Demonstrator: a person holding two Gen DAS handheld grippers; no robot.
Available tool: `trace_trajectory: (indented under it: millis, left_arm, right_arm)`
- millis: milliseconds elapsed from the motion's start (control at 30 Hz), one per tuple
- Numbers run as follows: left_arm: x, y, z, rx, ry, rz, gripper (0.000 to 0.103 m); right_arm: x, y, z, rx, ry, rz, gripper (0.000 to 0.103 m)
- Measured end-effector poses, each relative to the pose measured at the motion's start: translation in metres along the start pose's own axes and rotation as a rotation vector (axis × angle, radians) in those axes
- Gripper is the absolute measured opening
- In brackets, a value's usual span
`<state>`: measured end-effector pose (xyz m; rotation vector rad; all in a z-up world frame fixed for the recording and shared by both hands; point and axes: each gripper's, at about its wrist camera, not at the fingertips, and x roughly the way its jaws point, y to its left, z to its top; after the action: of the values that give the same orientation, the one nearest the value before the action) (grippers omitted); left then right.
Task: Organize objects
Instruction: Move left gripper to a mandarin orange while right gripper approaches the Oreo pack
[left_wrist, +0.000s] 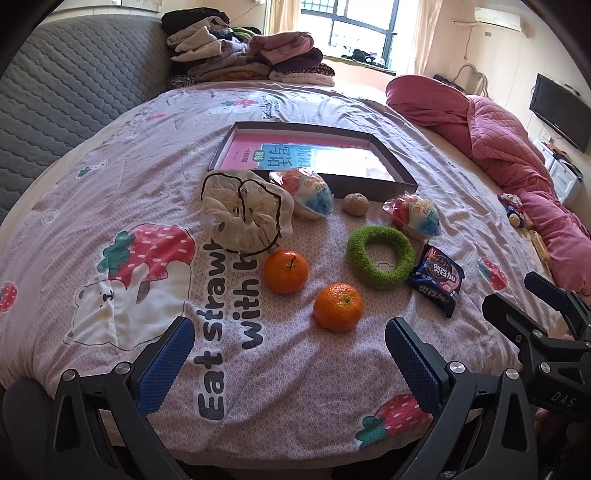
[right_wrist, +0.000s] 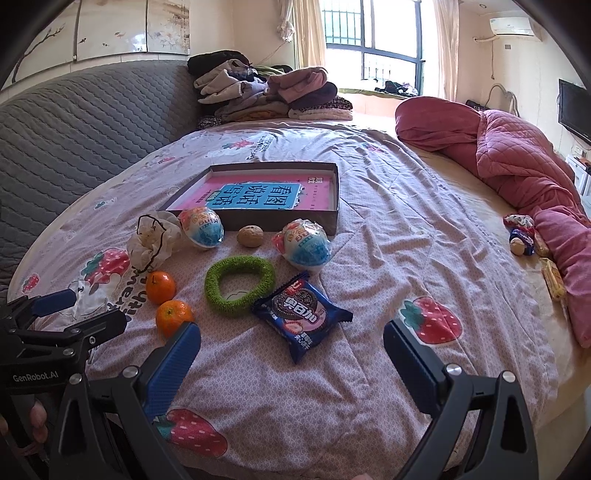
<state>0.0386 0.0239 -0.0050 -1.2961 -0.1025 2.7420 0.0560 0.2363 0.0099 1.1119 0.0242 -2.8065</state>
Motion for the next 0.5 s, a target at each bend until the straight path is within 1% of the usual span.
trace_trajectory:
  millis: [267, 400, 500]
  left_arm:
    - [0.010, -0.013, -0.011, 0.009, 0.028, -0.010, 0.103]
    - [0.023, -0.019, -0.013, 0.015, 0.038, -0.014, 0.102]
    - [0.035, -0.021, -0.013, 0.024, 0.042, -0.007, 0.102]
  right_arm:
    - [0.006, -0.012, -0.008, -0.005, 0.010, -0.004, 0.100]
    - [0.019, -0.018, -0.009, -0.026, 0.026, -0.021, 0.100]
    - [0.033, -0.022, -0.008, -0.050, 0.046, -0.012, 0.100]
